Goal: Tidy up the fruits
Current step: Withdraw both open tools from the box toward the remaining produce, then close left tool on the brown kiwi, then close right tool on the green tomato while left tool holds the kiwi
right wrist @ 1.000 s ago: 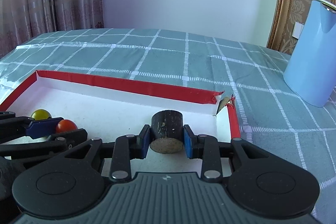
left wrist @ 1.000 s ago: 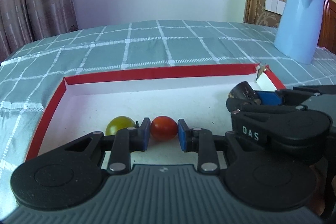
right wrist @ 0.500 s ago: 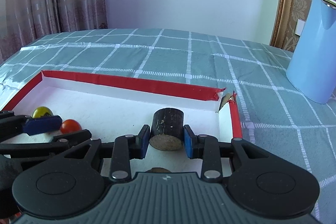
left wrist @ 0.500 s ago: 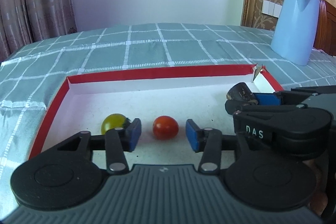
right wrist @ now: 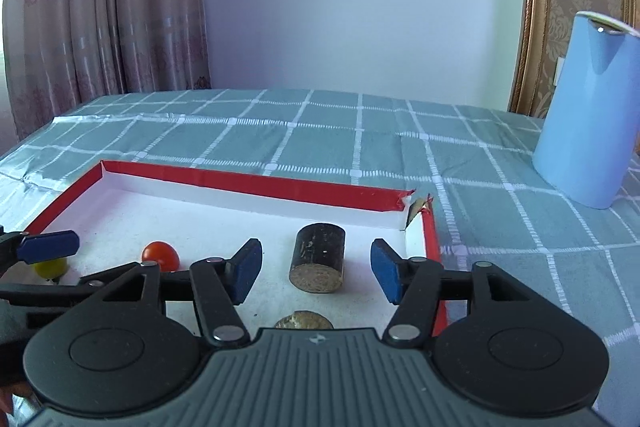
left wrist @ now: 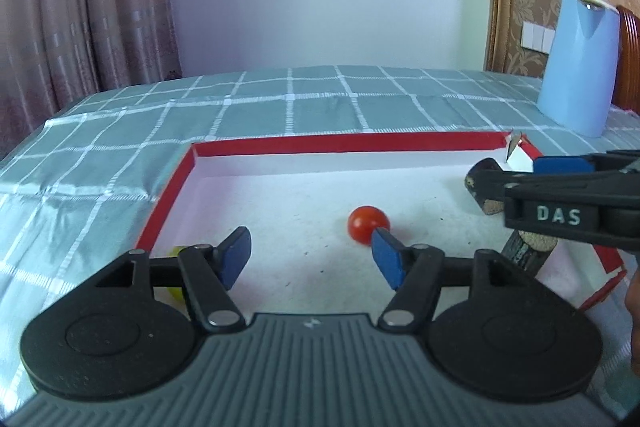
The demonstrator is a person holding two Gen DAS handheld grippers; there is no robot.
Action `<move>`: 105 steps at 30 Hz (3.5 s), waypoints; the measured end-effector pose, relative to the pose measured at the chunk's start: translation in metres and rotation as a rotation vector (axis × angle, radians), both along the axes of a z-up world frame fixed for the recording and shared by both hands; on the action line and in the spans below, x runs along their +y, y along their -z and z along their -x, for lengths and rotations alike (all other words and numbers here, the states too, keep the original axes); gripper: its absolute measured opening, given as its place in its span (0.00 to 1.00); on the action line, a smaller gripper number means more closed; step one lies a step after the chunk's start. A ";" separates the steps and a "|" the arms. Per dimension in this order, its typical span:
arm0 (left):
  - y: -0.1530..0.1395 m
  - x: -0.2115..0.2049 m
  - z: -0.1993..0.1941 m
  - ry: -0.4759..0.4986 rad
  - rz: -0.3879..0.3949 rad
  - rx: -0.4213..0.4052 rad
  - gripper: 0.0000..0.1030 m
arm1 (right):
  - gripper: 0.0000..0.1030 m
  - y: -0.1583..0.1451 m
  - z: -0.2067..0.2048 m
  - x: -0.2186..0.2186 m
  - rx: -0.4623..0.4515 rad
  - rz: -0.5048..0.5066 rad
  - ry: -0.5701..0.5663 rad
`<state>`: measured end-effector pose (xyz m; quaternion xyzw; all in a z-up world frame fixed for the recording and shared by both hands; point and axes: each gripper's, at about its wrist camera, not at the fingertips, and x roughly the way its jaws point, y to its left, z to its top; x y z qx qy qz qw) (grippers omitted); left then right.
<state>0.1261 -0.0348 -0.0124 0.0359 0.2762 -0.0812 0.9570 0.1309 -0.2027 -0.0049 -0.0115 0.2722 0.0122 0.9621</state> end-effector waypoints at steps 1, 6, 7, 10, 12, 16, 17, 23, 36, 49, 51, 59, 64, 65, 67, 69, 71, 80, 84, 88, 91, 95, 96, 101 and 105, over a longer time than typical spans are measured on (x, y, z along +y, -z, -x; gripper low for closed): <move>0.000 0.002 0.002 -0.006 0.003 -0.001 0.63 | 0.58 -0.001 0.002 -0.001 -0.011 -0.003 0.006; 0.001 0.016 0.016 -0.028 0.013 -0.009 0.64 | 0.58 -0.007 0.022 -0.013 -0.045 -0.065 0.024; 0.001 0.019 0.019 -0.033 0.014 -0.010 0.64 | 0.58 -0.008 0.027 -0.015 -0.048 -0.075 0.022; 0.000 0.025 0.029 -0.035 0.021 -0.032 0.65 | 0.58 -0.007 0.042 -0.019 -0.055 -0.085 0.019; 0.000 0.029 0.036 -0.033 0.035 -0.044 0.65 | 0.58 -0.005 0.051 -0.021 -0.060 -0.086 0.021; -0.004 0.041 0.048 -0.018 0.099 -0.038 0.65 | 0.58 0.001 0.068 -0.027 -0.054 -0.113 0.022; -0.005 0.045 0.052 -0.017 0.117 -0.040 0.65 | 0.58 0.001 0.072 -0.027 -0.056 -0.117 0.024; -0.006 0.063 0.078 -0.044 0.139 -0.071 0.71 | 0.59 0.008 0.087 -0.033 -0.044 -0.140 0.030; 0.003 0.096 0.107 -0.060 0.137 -0.022 0.72 | 0.66 0.014 0.114 -0.019 -0.057 -0.061 -0.020; 0.006 0.062 0.123 -0.021 0.001 -0.048 0.70 | 0.66 0.020 0.119 -0.019 -0.020 -0.067 -0.042; 0.007 0.054 0.124 -0.007 -0.037 -0.060 0.70 | 0.66 0.020 0.119 -0.019 -0.021 -0.066 -0.041; 0.014 0.041 0.125 0.052 -0.046 -0.022 0.61 | 0.66 0.020 0.118 -0.019 -0.012 -0.064 -0.043; 0.017 0.040 0.115 0.067 -0.022 0.019 0.51 | 0.66 0.020 0.119 -0.018 -0.016 -0.066 -0.046; 0.017 0.039 0.115 0.065 -0.024 0.019 0.51 | 0.66 0.021 0.118 -0.018 -0.015 -0.067 -0.047; 0.016 0.038 0.115 0.058 -0.029 0.010 0.50 | 0.66 0.021 0.118 -0.018 -0.011 -0.066 -0.048; 0.016 0.037 0.114 0.059 -0.028 0.003 0.50 | 0.66 0.020 0.118 -0.018 -0.013 -0.069 -0.051; 0.016 0.035 0.114 0.069 -0.037 -0.005 0.51 | 0.66 0.020 0.120 -0.019 -0.016 -0.073 -0.054; 0.019 0.034 0.110 0.086 -0.002 0.045 0.34 | 0.66 0.021 0.126 -0.020 -0.010 -0.092 -0.061; 0.017 0.038 0.102 0.085 0.036 0.061 0.34 | 0.66 0.022 0.126 -0.020 -0.007 -0.093 -0.062; 0.018 0.035 0.102 0.088 0.016 0.056 0.33 | 0.66 0.022 0.125 -0.020 -0.009 -0.093 -0.062; 0.019 0.037 0.104 0.079 0.025 0.054 0.27 | 0.66 0.022 0.126 -0.019 -0.009 -0.093 -0.062; 0.019 0.041 0.106 0.077 0.036 0.051 0.24 | 0.66 0.021 0.131 -0.016 -0.013 -0.076 -0.076; 0.019 0.042 0.106 0.077 0.039 0.053 0.24 | 0.66 0.021 0.134 -0.015 -0.018 -0.072 -0.079; 0.019 0.042 0.106 0.077 0.023 0.048 0.24 | 0.66 0.019 0.150 -0.009 -0.038 -0.059 -0.109; 0.019 0.043 0.106 0.077 0.036 0.049 0.24 | 0.66 0.013 0.157 -0.005 -0.047 -0.061 -0.141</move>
